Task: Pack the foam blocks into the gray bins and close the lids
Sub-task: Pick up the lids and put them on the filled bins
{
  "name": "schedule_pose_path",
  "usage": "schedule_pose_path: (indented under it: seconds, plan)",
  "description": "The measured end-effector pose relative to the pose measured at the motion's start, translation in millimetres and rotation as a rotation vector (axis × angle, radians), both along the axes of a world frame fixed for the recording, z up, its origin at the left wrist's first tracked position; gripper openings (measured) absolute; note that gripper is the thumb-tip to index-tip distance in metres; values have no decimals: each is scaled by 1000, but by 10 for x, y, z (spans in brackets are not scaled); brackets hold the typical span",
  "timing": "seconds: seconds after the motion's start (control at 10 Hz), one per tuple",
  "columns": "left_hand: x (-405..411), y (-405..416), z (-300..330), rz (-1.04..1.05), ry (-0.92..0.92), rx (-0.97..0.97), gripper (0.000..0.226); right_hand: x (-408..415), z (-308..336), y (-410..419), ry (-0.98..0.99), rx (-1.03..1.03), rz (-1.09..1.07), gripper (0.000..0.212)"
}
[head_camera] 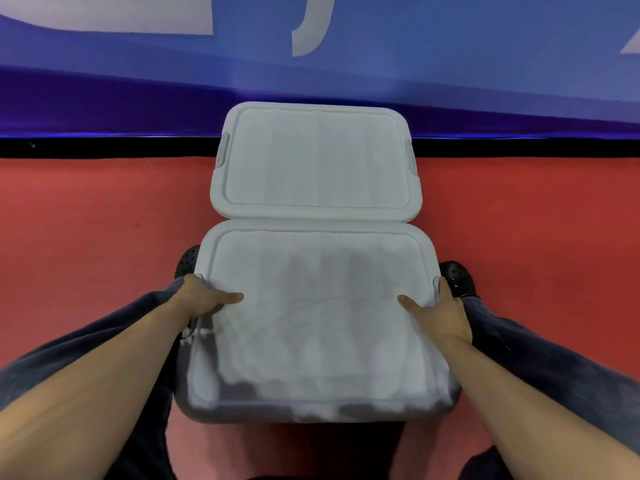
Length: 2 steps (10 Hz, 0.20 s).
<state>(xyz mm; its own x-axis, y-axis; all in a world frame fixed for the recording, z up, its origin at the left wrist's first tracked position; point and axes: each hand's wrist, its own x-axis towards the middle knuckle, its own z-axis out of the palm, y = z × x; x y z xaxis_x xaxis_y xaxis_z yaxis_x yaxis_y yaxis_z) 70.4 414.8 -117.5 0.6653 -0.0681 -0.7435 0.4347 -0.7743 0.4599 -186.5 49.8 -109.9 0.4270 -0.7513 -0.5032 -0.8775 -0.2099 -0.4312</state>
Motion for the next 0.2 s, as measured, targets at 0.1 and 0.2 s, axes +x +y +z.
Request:
schedule_pose_path:
  seconds: [0.1,0.2]
  plan:
    - [-17,-49,167,-64,-111,126,140,94,118,10,38,-82,47,109]
    - [-39,-199,537,-155,-385,83,115,296,382,40,-132,-214,177,92]
